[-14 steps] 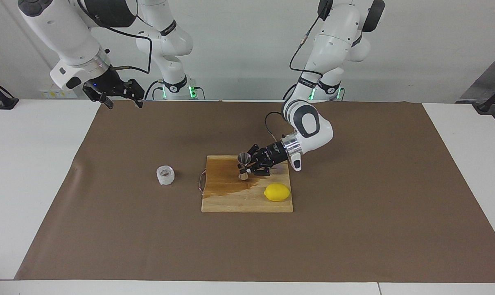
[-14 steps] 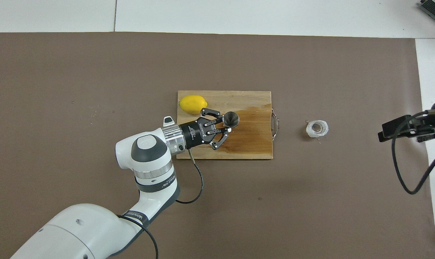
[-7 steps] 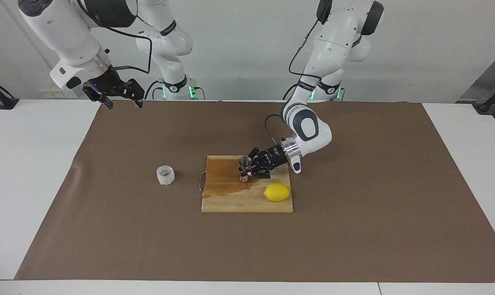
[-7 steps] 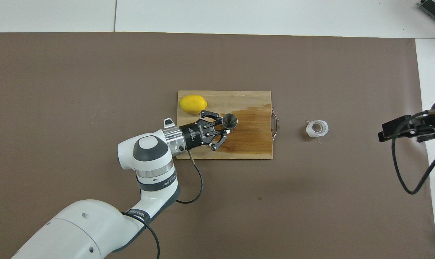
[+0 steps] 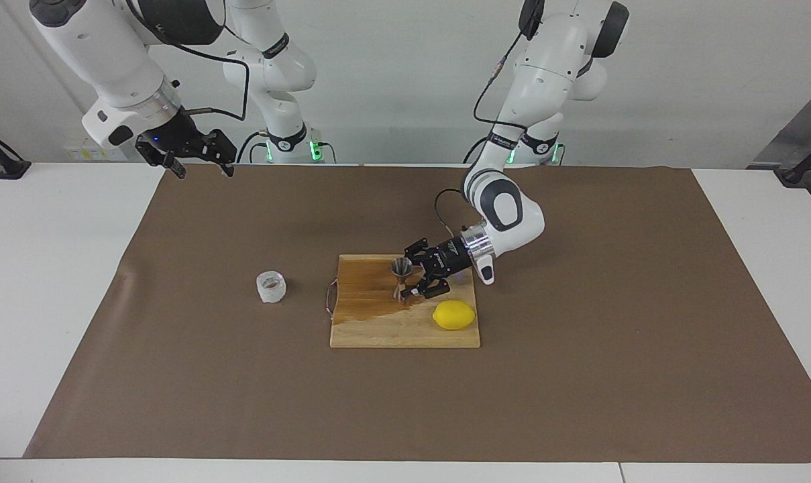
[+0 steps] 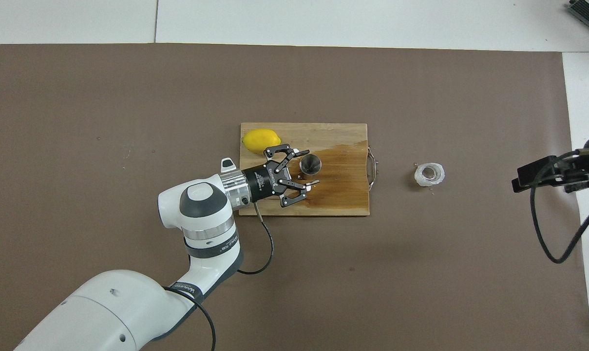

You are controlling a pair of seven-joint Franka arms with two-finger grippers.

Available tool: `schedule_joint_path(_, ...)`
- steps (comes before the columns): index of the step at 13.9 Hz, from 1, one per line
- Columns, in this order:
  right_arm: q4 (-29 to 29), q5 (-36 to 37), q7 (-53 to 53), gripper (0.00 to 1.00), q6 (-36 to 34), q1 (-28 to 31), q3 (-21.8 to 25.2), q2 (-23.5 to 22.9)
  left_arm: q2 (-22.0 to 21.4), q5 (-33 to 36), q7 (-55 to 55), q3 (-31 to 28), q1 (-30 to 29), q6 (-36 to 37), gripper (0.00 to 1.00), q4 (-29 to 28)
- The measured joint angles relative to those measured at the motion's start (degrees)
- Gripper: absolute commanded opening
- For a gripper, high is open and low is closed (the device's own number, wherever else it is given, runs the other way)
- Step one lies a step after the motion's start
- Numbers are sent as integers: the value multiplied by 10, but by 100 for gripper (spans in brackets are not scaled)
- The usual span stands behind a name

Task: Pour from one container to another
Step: 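Set the metal cup upright on the board and open the left gripper, then withdraw the left gripper while the right gripper reaches the white cup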

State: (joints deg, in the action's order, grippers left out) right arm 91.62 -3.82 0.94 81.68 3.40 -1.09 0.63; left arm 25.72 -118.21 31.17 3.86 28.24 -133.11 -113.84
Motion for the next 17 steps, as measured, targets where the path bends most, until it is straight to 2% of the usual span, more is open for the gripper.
schedule_joint_path(6,0,0,0,100,-2,0,0,0,-21,122,1,-4,-2,-47,100,9)
schedule_joint_path(9,0,0,0,100,-7,0,0,0,-33,222,4,-5,-2,-56,100,8)
schedule_joint_path(12,0,0,8,100,-9,-2,-4,0,-54,289,4,-8,-2,-61,100,1)
schedule_joint_path(17,0,0,177,100,-9,-3,-6,1,-103,498,9,-20,-8,-65,100,-12)
